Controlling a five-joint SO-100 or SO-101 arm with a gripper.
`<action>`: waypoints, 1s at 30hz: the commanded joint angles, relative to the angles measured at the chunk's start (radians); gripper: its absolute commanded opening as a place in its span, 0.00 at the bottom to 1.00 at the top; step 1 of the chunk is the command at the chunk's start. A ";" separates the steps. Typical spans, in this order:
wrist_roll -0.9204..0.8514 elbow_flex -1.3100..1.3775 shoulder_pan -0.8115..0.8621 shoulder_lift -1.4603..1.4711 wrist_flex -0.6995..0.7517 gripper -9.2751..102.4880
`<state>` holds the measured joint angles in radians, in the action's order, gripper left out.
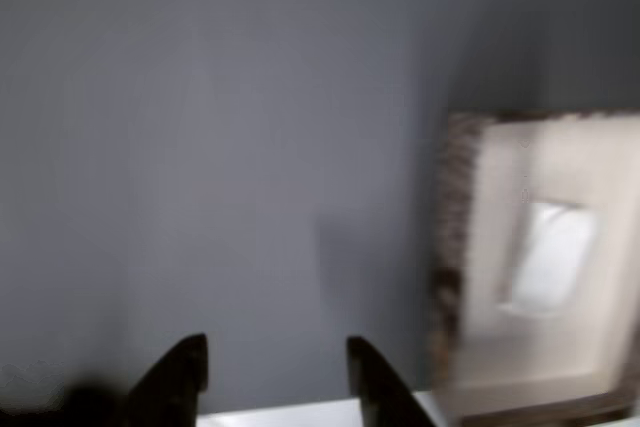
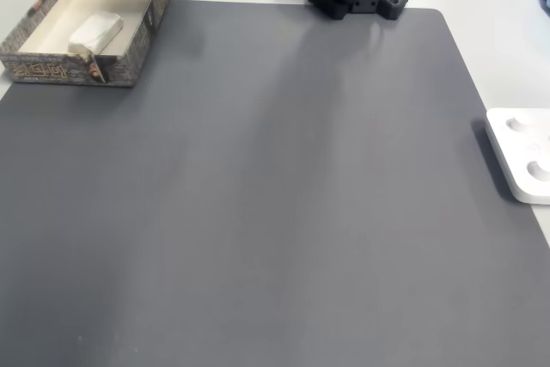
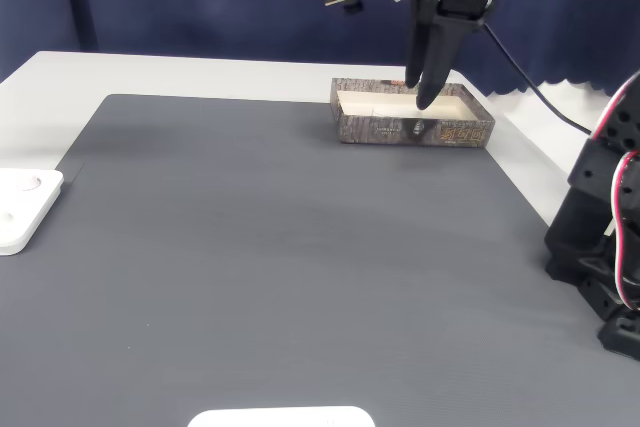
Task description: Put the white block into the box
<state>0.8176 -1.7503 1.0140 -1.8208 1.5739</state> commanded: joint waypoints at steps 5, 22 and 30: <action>-0.281 -0.187 -0.101 -0.261 -0.014 0.20; -0.489 -0.640 -0.356 -0.704 -0.014 0.07; -0.492 -0.831 -0.506 -0.927 -0.198 0.07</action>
<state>0.3313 -2.5418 0.5737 -2.6400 1.4542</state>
